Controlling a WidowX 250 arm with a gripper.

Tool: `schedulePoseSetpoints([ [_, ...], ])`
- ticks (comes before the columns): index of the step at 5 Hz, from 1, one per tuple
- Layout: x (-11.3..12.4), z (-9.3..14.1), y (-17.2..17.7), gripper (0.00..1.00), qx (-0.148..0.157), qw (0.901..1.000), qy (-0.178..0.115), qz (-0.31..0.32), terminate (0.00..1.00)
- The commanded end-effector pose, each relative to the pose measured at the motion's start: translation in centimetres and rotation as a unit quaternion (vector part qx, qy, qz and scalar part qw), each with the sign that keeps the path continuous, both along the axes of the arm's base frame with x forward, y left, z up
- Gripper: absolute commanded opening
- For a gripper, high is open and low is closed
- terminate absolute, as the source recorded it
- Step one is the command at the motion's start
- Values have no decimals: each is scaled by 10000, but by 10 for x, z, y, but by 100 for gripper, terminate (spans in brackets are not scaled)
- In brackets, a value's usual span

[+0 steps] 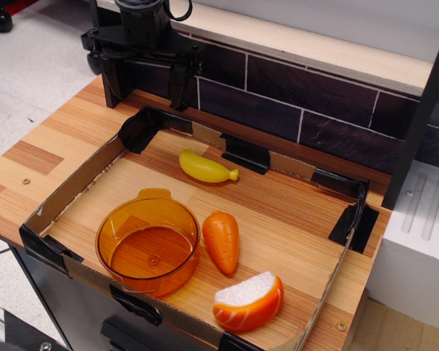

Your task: Put sushi in pot

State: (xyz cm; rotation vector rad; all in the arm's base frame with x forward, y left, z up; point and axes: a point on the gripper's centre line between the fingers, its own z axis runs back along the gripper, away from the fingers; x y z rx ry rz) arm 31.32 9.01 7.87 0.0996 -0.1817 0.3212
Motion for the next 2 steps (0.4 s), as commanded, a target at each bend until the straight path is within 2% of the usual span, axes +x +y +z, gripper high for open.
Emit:
schedulePoseSetpoints([
  [1,0,0,0,100,0,10000,0,0,0],
  [2,-7,19,-14,100,-137,9977,-169,-648,0],
])
